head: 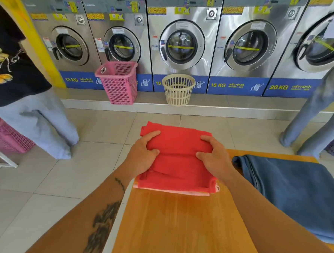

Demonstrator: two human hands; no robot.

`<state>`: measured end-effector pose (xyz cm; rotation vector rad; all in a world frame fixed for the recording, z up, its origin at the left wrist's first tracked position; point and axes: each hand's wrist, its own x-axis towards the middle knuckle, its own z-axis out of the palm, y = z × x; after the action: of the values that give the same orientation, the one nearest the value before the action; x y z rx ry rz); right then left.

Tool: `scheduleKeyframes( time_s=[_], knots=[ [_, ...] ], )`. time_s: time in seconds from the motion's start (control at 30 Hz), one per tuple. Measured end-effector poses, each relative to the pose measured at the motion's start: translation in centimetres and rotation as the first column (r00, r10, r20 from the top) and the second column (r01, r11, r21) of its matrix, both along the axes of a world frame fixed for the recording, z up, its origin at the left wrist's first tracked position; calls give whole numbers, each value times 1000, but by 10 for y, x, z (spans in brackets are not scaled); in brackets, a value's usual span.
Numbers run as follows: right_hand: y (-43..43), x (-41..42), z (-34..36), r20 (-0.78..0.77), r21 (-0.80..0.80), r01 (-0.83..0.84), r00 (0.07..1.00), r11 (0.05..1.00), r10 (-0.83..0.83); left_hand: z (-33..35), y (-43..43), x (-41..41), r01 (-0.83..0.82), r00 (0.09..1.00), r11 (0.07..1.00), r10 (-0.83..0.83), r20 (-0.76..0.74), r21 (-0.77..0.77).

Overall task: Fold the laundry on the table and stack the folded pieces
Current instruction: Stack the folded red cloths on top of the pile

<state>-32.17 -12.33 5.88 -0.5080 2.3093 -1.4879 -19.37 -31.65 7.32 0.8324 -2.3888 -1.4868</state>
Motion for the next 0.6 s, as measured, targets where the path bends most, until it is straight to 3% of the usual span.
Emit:
scheduleKeyframes(
  time_s=[0.13, 0.33, 0.47, 0.6],
  knots=[
    [-1, -12, -32, -32, 200, -76, 996, 977, 84, -30, -2, -8, -6, 992, 998, 13, 125, -57],
    [9, -12, -51, -83, 165, -41, 995, 985, 55, -47, -4, -8, -68, 995, 992, 75, 62, -106],
    [10, -14, -48, -143, 169, 35, 990, 985, -11, -41, -7, -10, -292, 956, 954, 290, -45, -63],
    [7, -22, -47, -133, 203, 61, 991, 977, -34, -37, -11, -12, -367, 927, 929, 369, 63, -48]
  ],
)
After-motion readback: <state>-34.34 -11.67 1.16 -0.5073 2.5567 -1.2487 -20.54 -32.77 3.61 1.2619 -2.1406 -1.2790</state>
